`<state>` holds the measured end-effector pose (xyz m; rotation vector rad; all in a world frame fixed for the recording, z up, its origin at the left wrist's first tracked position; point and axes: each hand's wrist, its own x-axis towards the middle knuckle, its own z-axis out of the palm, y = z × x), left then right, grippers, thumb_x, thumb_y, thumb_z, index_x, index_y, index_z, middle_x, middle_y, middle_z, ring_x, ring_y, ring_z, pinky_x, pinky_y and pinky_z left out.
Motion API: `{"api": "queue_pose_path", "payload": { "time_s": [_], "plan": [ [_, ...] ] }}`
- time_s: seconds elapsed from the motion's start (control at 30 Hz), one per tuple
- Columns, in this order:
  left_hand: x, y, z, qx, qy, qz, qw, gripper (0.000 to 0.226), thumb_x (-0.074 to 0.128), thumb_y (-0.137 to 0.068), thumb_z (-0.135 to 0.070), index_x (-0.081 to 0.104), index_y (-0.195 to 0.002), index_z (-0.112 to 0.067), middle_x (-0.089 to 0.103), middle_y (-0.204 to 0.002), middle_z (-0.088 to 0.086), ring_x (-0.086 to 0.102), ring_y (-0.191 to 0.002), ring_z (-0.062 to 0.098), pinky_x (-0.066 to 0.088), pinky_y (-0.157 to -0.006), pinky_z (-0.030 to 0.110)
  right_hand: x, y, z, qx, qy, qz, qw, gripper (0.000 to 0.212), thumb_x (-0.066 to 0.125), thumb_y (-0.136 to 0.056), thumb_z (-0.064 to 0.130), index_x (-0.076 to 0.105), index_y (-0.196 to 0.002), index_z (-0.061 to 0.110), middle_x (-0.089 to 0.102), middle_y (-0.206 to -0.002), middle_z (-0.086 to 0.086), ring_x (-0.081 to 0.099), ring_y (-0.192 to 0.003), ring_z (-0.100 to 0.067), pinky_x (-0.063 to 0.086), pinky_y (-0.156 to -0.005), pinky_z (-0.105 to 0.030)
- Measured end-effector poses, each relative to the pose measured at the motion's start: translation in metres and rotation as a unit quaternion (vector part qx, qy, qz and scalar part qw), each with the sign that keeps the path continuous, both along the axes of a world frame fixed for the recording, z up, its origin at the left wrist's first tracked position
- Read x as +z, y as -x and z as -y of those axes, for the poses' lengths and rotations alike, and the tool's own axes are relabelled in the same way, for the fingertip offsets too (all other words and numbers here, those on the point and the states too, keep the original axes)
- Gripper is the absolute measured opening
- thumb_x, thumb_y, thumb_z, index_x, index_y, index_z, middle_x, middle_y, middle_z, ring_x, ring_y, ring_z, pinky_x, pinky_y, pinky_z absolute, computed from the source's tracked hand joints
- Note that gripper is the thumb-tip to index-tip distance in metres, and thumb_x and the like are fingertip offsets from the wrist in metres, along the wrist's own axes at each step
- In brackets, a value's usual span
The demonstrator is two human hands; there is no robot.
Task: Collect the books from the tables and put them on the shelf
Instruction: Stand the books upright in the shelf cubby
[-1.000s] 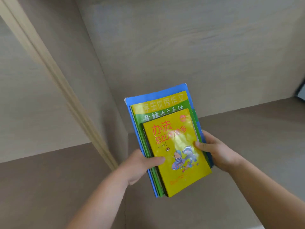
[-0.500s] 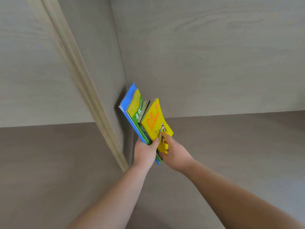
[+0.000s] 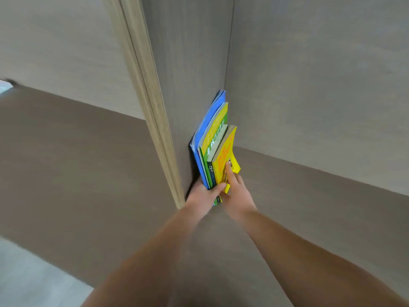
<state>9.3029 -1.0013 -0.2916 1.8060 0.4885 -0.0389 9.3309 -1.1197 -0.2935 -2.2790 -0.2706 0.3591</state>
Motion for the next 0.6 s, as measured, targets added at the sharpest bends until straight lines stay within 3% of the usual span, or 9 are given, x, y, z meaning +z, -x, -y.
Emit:
{"api": "queue_pose_path", "payload": {
  "time_s": [0.07,0.2,0.4,0.5,0.6],
  "plan": [
    [-0.006,0.003,-0.002,-0.030,-0.037,0.001,0.999,0.061,0.072,-0.086,-0.021,0.048,-0.142,-0.018,0.062,-0.133,-0.001,0.057,-0.122,0.017,0.041,-0.105,0.027,-0.008,0.000,0.000,0.005,0.004,0.010,1.000,0.083,0.057,-0.092,0.016,0.007,-0.156,0.032,0.027,-0.158,0.003,0.054,-0.126,-0.027,0.043,-0.089,-0.026],
    [-0.025,0.012,0.002,-0.062,-0.064,-0.057,0.994,0.056,0.058,-0.096,-0.021,0.037,-0.148,-0.019,0.057,-0.141,0.003,0.053,-0.130,0.022,0.037,-0.106,0.027,-0.014,-0.007,0.001,0.023,0.029,0.008,0.999,0.090,0.064,-0.087,0.013,0.008,-0.156,0.028,0.025,-0.159,0.003,0.042,-0.137,-0.028,0.042,-0.106,-0.037],
    [-0.030,0.010,0.004,-0.029,-0.120,-0.076,0.989,0.042,0.046,-0.102,-0.026,0.043,-0.141,-0.012,0.060,-0.130,0.012,0.057,-0.118,0.031,0.046,-0.100,0.036,-0.018,-0.010,-0.008,-0.007,0.032,-0.001,0.999,0.090,0.065,-0.089,0.017,0.007,-0.155,0.040,0.037,-0.155,0.006,0.055,-0.123,-0.030,0.047,-0.097,-0.036],
    [-0.030,0.010,0.006,-0.025,-0.115,-0.083,0.989,0.040,0.045,-0.102,-0.027,0.046,-0.138,-0.011,0.061,-0.125,0.012,0.058,-0.114,0.031,0.047,-0.096,0.035,-0.017,-0.012,-0.010,-0.017,0.015,-0.024,0.999,0.092,0.068,-0.087,0.017,0.009,-0.155,0.037,0.032,-0.158,0.006,0.047,-0.134,-0.025,0.042,-0.104,-0.035],
    [-0.027,0.012,0.006,-0.028,-0.106,-0.101,0.989,0.032,0.044,-0.103,-0.028,0.051,-0.127,-0.008,0.060,-0.107,0.010,0.058,-0.097,0.027,0.044,-0.080,0.031,-0.016,-0.017,-0.011,-0.029,-0.012,-0.079,0.996,0.097,0.077,-0.079,0.016,0.018,-0.154,0.032,0.036,-0.150,0.000,0.042,-0.135,-0.022,0.039,-0.105,-0.031]
  ]
}}
